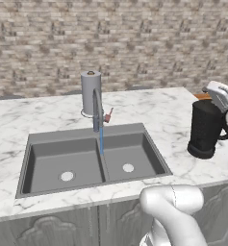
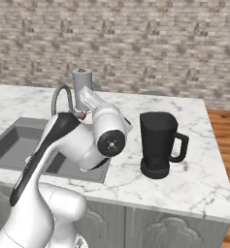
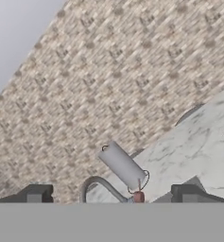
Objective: Turn on the sink faucet and place the jug under the water for a few seconds to fill it up.
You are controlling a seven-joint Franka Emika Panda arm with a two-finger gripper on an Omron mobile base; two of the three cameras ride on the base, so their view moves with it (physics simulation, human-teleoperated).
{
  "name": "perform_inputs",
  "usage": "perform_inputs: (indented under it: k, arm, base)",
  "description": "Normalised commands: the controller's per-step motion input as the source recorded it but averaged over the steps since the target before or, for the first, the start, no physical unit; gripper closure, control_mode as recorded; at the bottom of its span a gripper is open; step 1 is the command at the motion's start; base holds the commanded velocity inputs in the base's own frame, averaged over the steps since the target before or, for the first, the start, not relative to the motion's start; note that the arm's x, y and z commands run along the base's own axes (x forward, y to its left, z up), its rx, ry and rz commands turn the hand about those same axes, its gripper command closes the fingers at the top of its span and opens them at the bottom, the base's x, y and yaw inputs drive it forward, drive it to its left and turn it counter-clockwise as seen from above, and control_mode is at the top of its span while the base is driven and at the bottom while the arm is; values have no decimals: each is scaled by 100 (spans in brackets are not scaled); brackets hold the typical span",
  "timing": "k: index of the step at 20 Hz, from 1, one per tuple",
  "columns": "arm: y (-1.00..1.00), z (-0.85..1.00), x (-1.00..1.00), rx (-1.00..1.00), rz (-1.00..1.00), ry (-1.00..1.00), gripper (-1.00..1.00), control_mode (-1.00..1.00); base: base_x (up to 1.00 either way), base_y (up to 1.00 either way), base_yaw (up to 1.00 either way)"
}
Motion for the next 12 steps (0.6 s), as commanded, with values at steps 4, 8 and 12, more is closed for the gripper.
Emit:
perform_inputs:
  k: [4,8,12]
  arm:
    - [-100,0,-100,4,0,-5,-100,-100]
    - [-100,-2,-100,2,0,-6,-100,-100]
    - [-100,-9,-97,0,4,-7,-100,-100]
  base:
    - [0,0,0]
    - [0,0,0]
    - [0,0,0]
